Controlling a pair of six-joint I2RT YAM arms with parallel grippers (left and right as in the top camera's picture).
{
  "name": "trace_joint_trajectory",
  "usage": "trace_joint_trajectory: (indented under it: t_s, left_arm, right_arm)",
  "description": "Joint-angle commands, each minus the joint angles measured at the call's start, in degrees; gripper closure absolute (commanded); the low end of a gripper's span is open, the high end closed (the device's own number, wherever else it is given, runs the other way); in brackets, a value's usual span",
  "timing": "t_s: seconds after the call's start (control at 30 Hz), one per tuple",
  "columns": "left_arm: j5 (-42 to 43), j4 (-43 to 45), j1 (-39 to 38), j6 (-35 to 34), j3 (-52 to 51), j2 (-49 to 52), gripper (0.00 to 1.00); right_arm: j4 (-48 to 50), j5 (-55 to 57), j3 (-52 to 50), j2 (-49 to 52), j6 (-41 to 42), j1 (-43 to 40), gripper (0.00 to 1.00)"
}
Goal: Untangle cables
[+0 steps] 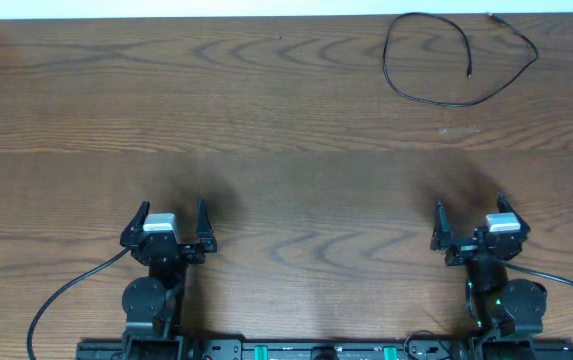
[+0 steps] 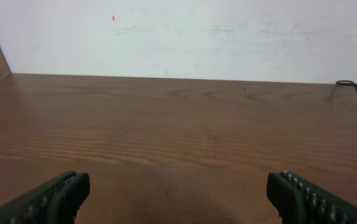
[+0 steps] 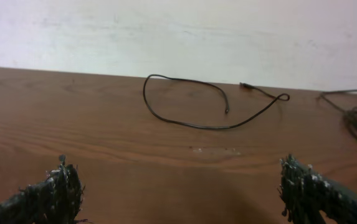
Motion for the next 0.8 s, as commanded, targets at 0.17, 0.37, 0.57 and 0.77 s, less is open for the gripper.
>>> trace_joint_trajectory:
  t_s: [0.17, 0.37, 0.57, 0.77]
  left_arm:
    - [-0.4, -2.6, -0.2, 1.0, -0.9, -0.5, 0.02]
    - [-0.4, -2.6, -0.2, 1.0, -0.9, -0.5, 0.02]
    - [-0.4, -2.6, -0.2, 1.0, -0.9, -0.5, 0.02]
    - [-0.4, -2.6, -0.2, 1.0, -0.9, -0.5, 0.02]
  right_arm:
    - [-0.4, 0.4, -0.2, -0.6, -4.2, 0.3, 0.01]
    - [-0.4, 0.5, -0.2, -0.6, -0.6, 0.1, 0.01]
    - [-0.4, 0.4, -0.2, -0.6, -0.1, -1.9, 0.01]
    - [-0.4, 0.3, -0.2, -0.6, -0.1, -2.0, 0.01]
